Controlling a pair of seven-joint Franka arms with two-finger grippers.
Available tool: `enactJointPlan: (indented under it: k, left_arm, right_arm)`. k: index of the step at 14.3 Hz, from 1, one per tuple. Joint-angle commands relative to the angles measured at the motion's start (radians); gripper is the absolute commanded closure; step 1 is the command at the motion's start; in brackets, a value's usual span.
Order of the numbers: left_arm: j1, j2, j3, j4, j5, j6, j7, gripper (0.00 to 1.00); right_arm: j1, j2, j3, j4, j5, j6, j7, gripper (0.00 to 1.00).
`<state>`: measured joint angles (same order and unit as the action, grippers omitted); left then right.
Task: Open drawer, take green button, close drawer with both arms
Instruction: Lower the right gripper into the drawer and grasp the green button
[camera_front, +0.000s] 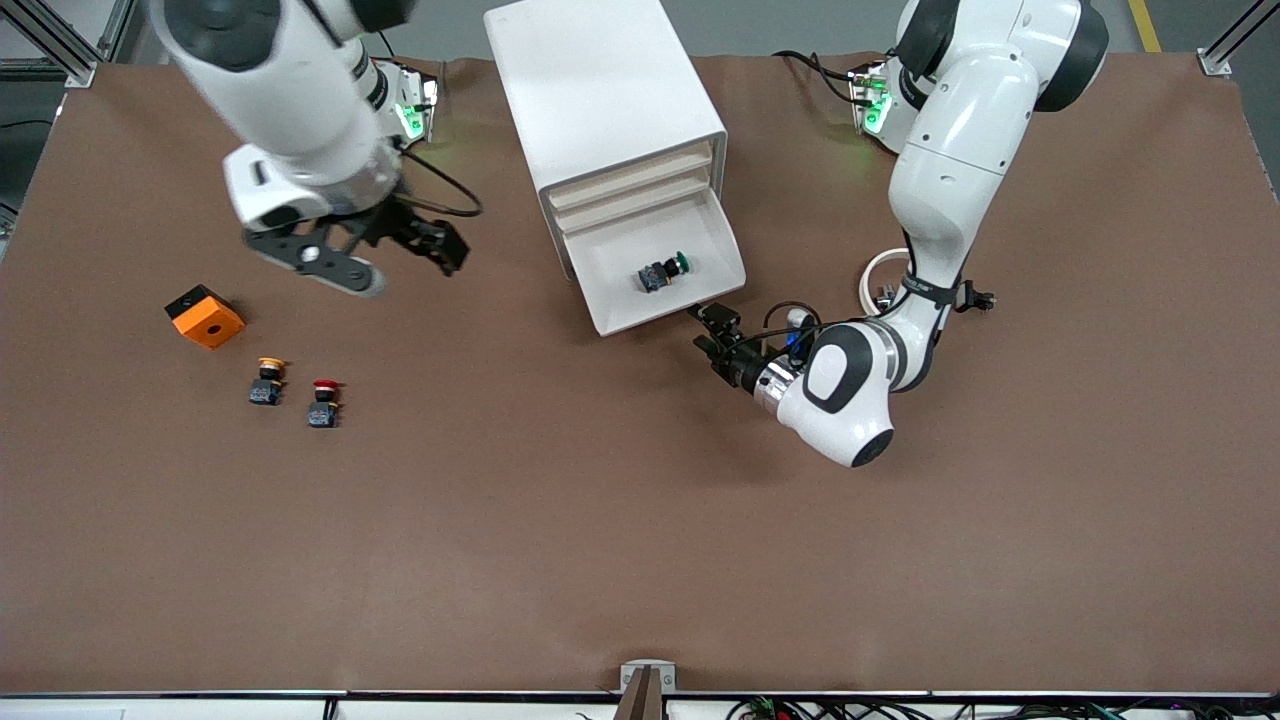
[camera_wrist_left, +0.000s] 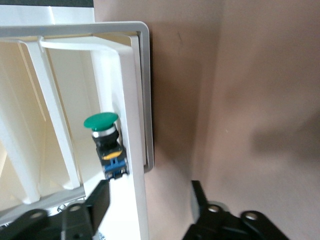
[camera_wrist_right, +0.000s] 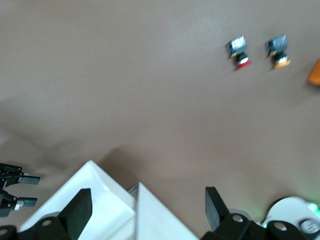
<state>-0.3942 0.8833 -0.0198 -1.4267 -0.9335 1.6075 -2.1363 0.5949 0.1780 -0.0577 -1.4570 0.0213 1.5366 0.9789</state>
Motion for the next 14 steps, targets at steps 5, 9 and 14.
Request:
enactJointPlan:
  k: [5, 9, 14]
  left_arm:
    - [0.018, -0.04, 0.006, 0.123, 0.322, -0.02, 0.007, 0.0]
    - [0.051, -0.067, 0.007, 0.173, 0.58, -0.018, 0.1, 0.0]
    - [0.054, -0.107, 0.096, 0.175, 0.69, -0.017, 0.214, 0.0]
  right_arm:
    - [0.193, 0.155, -0.011, 0.012, -0.006, 0.146, 0.371, 0.0]
    - [0.262, 0.26, -0.01, -0.015, 0.0, 0.302, 0.524, 0.0]
    - [0.318, 0.371, -0.01, -0.056, 0.011, 0.482, 0.618, 0.0]
